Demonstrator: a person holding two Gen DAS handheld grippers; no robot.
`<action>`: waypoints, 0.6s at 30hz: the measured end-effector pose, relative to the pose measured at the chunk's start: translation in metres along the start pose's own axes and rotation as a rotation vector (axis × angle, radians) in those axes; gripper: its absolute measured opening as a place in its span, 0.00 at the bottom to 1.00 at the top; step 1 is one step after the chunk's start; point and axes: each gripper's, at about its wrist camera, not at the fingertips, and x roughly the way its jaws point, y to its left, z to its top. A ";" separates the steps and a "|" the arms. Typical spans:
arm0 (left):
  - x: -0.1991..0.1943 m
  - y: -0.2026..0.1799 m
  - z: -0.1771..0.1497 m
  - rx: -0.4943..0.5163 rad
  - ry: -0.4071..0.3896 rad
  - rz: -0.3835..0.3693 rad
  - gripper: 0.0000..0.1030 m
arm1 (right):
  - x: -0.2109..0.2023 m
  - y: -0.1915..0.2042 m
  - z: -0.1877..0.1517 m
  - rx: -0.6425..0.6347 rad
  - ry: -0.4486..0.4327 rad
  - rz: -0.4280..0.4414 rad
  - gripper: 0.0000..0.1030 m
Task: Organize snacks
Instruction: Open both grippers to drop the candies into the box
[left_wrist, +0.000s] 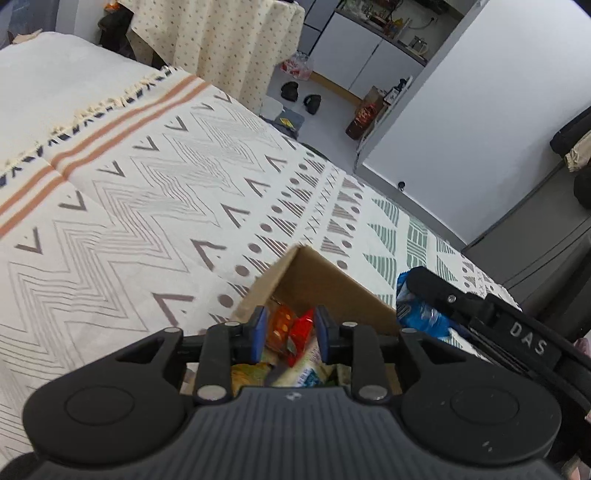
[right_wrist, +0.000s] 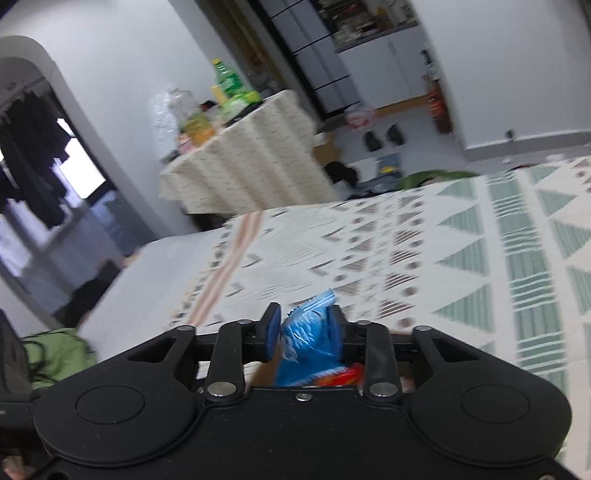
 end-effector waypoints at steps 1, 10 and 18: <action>-0.004 0.002 0.000 -0.004 -0.007 0.005 0.30 | -0.001 0.002 0.000 -0.003 -0.002 0.003 0.37; -0.031 0.006 -0.010 -0.011 -0.018 0.020 0.64 | -0.041 0.000 -0.013 0.004 -0.016 -0.100 0.44; -0.056 -0.010 -0.026 0.038 -0.020 0.006 0.78 | -0.092 0.002 -0.025 -0.003 -0.044 -0.175 0.55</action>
